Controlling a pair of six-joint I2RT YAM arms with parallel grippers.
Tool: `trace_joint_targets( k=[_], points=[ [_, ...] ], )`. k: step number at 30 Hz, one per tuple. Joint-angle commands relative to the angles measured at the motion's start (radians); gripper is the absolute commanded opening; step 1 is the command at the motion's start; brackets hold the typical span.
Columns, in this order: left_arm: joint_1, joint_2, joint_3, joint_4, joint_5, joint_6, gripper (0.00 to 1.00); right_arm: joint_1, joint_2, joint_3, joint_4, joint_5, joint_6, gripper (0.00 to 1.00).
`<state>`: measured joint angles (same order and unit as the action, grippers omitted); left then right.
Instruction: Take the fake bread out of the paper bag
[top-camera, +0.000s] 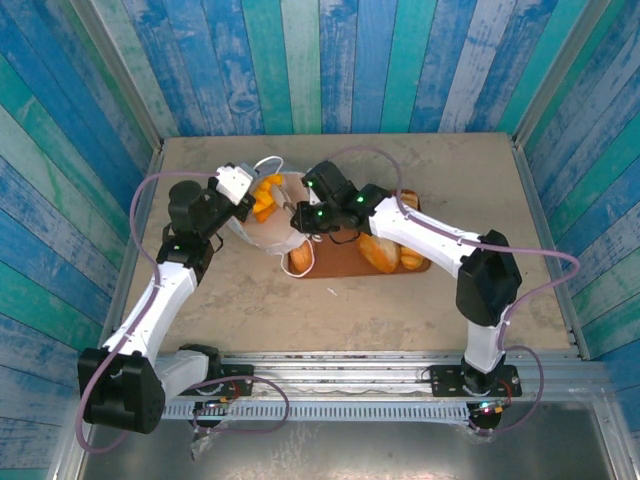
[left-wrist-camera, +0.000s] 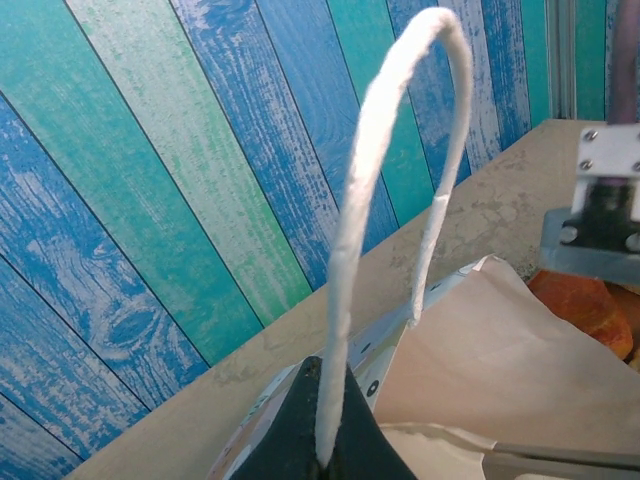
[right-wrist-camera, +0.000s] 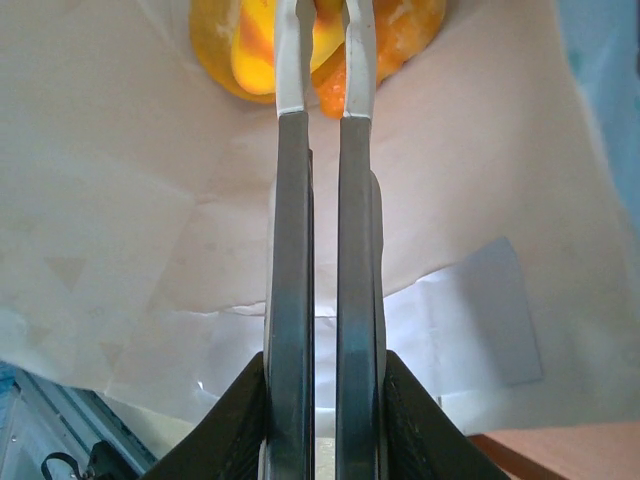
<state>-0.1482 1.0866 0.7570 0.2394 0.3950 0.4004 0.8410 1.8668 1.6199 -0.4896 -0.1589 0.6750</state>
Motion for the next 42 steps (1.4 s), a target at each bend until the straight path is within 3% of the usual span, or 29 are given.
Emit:
trace_joint_targets(
  k=[1, 12, 28, 42],
  points=[
    [-0.001, 0.015, -0.013, 0.032, -0.012, -0.011, 0.0, 0.02, -0.069, -0.005, -0.018, 0.046, -0.043, 0.02],
    [0.001, 0.027, 0.0, 0.035, -0.056, -0.043, 0.0, 0.031, -0.194, -0.037, -0.122, 0.015, -0.127, 0.02],
    [-0.001, 0.045, -0.003, 0.058, -0.059, -0.067, 0.01, 0.032, -0.589, -0.285, -0.206, -0.005, -0.152, 0.03],
    [-0.001, 0.054, 0.001, 0.064, -0.056, -0.073, 0.0, -0.019, -0.838, -0.402, -0.204, 0.159, -0.057, 0.08]
  ],
)
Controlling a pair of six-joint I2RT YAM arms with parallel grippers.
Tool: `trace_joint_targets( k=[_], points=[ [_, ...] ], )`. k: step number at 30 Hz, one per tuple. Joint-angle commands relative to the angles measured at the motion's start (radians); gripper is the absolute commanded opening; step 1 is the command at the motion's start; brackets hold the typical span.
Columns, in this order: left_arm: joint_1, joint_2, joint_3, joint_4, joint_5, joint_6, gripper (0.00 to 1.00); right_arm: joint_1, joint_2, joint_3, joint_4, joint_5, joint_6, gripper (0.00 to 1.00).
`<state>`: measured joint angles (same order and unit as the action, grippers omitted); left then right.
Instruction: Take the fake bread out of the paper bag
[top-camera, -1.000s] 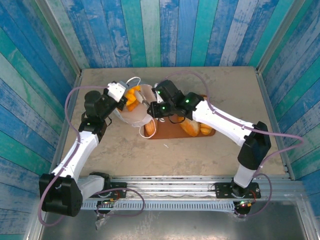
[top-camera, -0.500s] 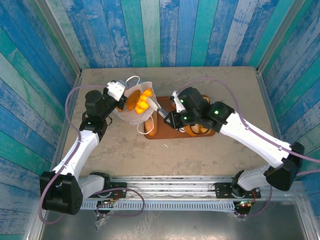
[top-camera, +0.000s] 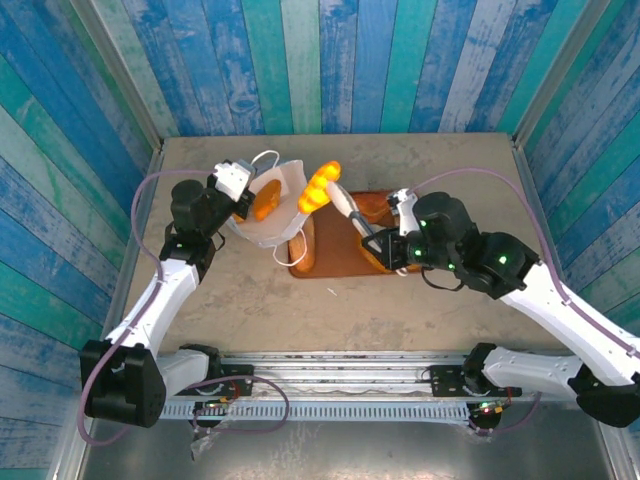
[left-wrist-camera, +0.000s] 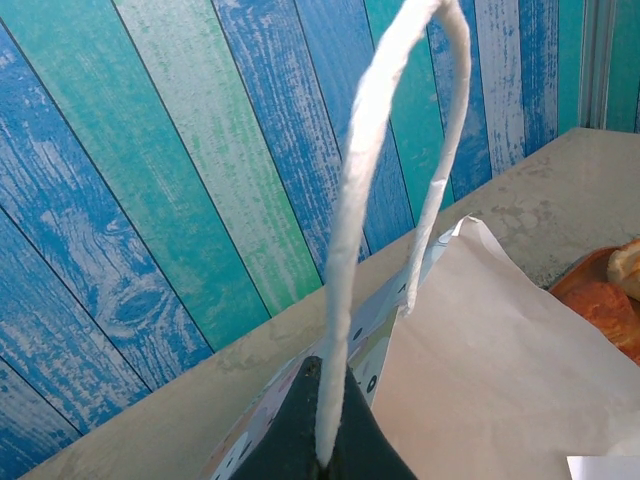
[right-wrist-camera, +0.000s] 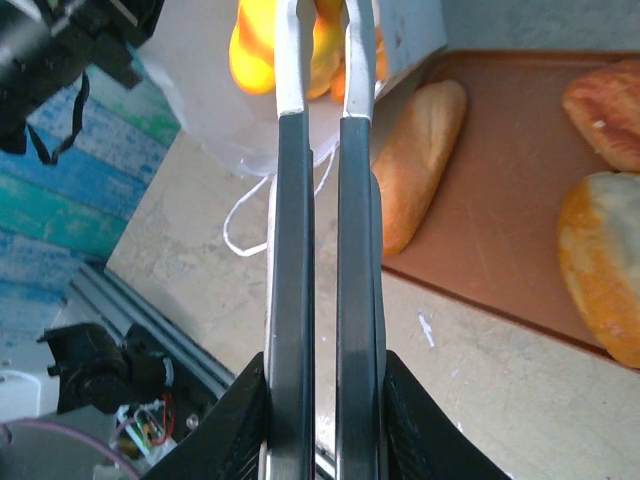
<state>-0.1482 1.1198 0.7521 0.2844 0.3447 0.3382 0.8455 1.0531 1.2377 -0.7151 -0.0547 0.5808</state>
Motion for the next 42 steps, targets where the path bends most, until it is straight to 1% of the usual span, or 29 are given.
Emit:
trace_joint_targets(
  k=[1, 4, 8, 14, 16, 19, 21, 30, 35, 42],
  points=[
    [-0.001, 0.021, 0.008, 0.019, -0.004, -0.013, 0.0, -0.038, -0.026, -0.027, 0.023, 0.055, 0.051, 0.08],
    [-0.001, 0.019, 0.008, 0.019, 0.001, -0.015, 0.0, -0.089, -0.031, -0.067, 0.038, 0.067, 0.105, 0.09],
    [0.0, 0.014, 0.008, 0.02, 0.0, -0.015, 0.0, -0.136, -0.018, -0.145, 0.128, 0.07, 0.176, 0.09],
    [-0.001, 0.013, 0.009, 0.023, 0.011, -0.022, 0.0, -0.144, 0.082, -0.234, 0.301, 0.049, 0.242, 0.09],
    [-0.001, 0.012, 0.008, 0.02, 0.013, -0.022, 0.0, -0.143, 0.147, -0.216, 0.304, 0.023, 0.223, 0.08],
    [-0.001, 0.008, 0.008, 0.011, 0.011, -0.015, 0.0, -0.148, 0.249, -0.158, 0.261, -0.025, 0.17, 0.08],
    [-0.001, 0.005, 0.003, 0.009, 0.008, -0.011, 0.0, -0.154, 0.298, -0.143, 0.253, -0.034, 0.156, 0.08],
    [-0.001, 0.0, -0.004, 0.009, 0.01, -0.013, 0.0, -0.172, 0.412, -0.139, 0.345, -0.054, 0.178, 0.08],
    [0.001, 0.003, 0.003, 0.005, 0.017, -0.011, 0.0, -0.171, 0.486, -0.088, 0.329, -0.066, 0.14, 0.09],
    [-0.001, 0.007, 0.003, 0.007, 0.022, -0.014, 0.0, -0.178, 0.545, -0.041, 0.283, -0.078, 0.098, 0.09]
  ],
)
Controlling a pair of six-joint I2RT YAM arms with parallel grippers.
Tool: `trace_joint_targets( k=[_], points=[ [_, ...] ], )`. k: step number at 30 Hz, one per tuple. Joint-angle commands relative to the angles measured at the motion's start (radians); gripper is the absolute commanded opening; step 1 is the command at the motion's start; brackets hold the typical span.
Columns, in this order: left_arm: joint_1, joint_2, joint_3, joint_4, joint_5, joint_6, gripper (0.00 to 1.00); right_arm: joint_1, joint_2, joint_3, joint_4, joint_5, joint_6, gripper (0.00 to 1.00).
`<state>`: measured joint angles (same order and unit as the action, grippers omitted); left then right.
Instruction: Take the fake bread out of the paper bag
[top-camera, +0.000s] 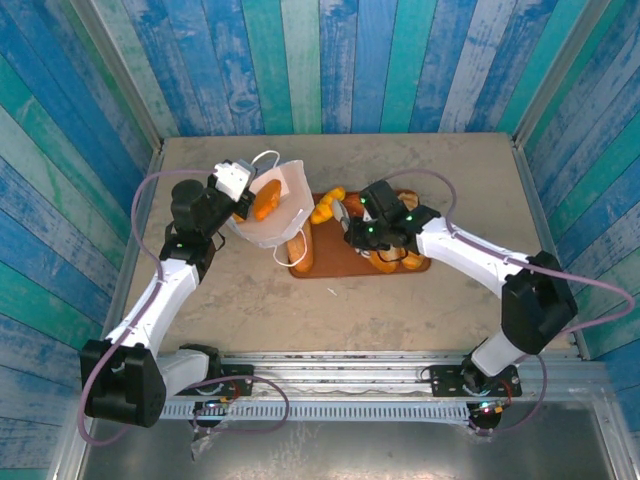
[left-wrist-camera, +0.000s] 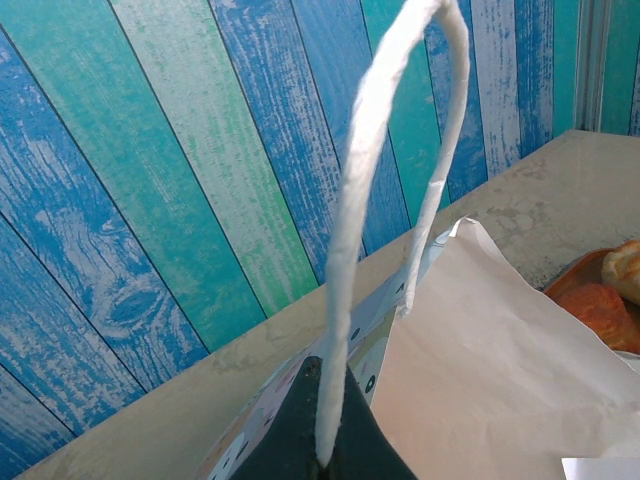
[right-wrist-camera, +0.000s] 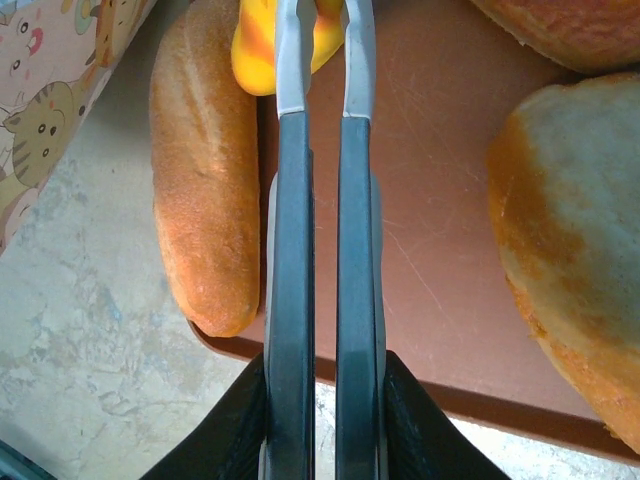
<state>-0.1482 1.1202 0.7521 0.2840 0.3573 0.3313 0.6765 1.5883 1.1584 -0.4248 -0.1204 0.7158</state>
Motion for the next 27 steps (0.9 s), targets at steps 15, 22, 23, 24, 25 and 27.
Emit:
trace_joint_targets(
  k=[15, 22, 23, 24, 25, 27],
  points=[
    [-0.001, 0.015, 0.01, -0.001, 0.02, -0.009, 0.0, -0.044, 0.058, 0.073, -0.051, -0.05, -0.088, 0.1],
    [-0.001, 0.017, 0.014, -0.006, 0.02, -0.009, 0.0, -0.06, 0.098, 0.1, -0.075, -0.079, -0.119, 0.16],
    [0.0, 0.017, 0.014, -0.005, 0.021, -0.008, 0.0, -0.063, 0.102, 0.103, -0.077, -0.082, -0.121, 0.17],
    [0.0, 0.017, 0.014, -0.005, 0.02, -0.008, 0.0, -0.065, 0.107, 0.106, -0.08, -0.084, -0.123, 0.19],
    [-0.001, 0.017, 0.014, -0.005, 0.021, -0.008, 0.0, -0.067, 0.11, 0.109, -0.085, -0.084, -0.126, 0.21],
    [-0.001, 0.017, 0.015, -0.009, 0.021, -0.008, 0.0, -0.069, 0.116, 0.115, -0.091, -0.085, -0.132, 0.26]
  ],
)
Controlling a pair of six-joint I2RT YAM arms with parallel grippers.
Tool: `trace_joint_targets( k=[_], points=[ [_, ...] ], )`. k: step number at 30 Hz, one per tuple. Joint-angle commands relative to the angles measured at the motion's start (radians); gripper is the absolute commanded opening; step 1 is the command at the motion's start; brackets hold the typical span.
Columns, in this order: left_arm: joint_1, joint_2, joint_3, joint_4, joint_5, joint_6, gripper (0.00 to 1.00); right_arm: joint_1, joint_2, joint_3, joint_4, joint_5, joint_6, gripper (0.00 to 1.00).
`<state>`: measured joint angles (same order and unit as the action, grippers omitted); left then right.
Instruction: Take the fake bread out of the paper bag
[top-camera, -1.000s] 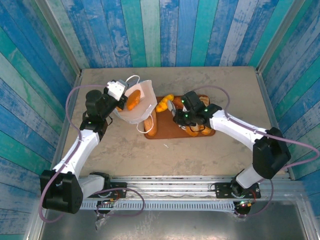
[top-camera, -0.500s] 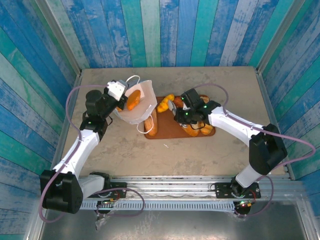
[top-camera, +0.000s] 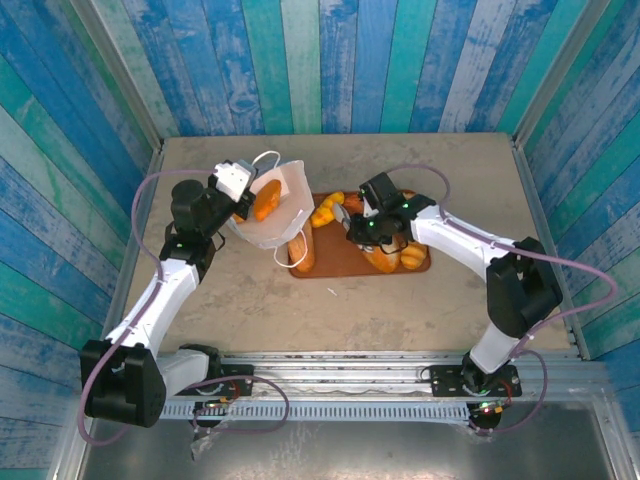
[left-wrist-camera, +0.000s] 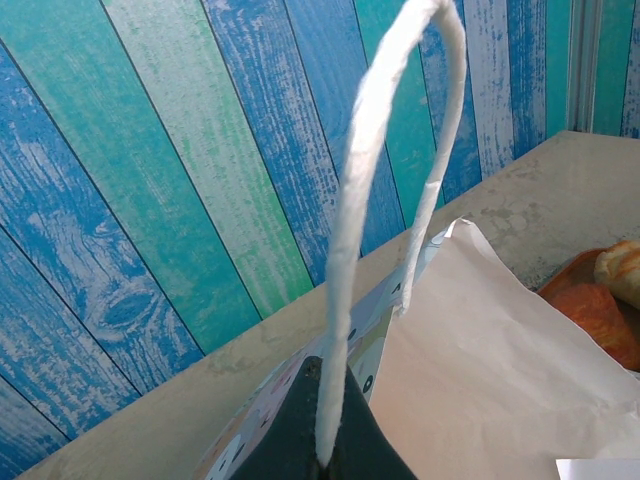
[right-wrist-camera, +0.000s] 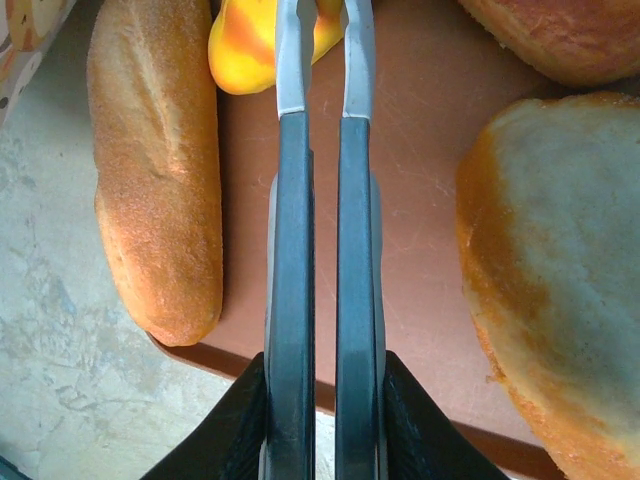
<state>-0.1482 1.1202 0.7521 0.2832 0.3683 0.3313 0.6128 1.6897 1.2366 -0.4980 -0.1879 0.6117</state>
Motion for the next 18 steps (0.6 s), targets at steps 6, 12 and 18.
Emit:
trace_joint_targets(
  k=[6, 12, 18],
  points=[
    [0.0, 0.018, 0.022, -0.012, 0.011, -0.005, 0.0, -0.006, 0.008, 0.047, -0.023, -0.015, -0.031, 0.36],
    [-0.001, 0.018, 0.028, -0.014, 0.012, -0.003, 0.01, -0.045, 0.01, 0.047, -0.028, -0.013, -0.034, 0.36],
    [-0.001, 0.023, 0.034, -0.016, 0.016, -0.005, 0.0, -0.055, 0.035, 0.053, -0.031, -0.017, -0.042, 0.37]
  ],
)
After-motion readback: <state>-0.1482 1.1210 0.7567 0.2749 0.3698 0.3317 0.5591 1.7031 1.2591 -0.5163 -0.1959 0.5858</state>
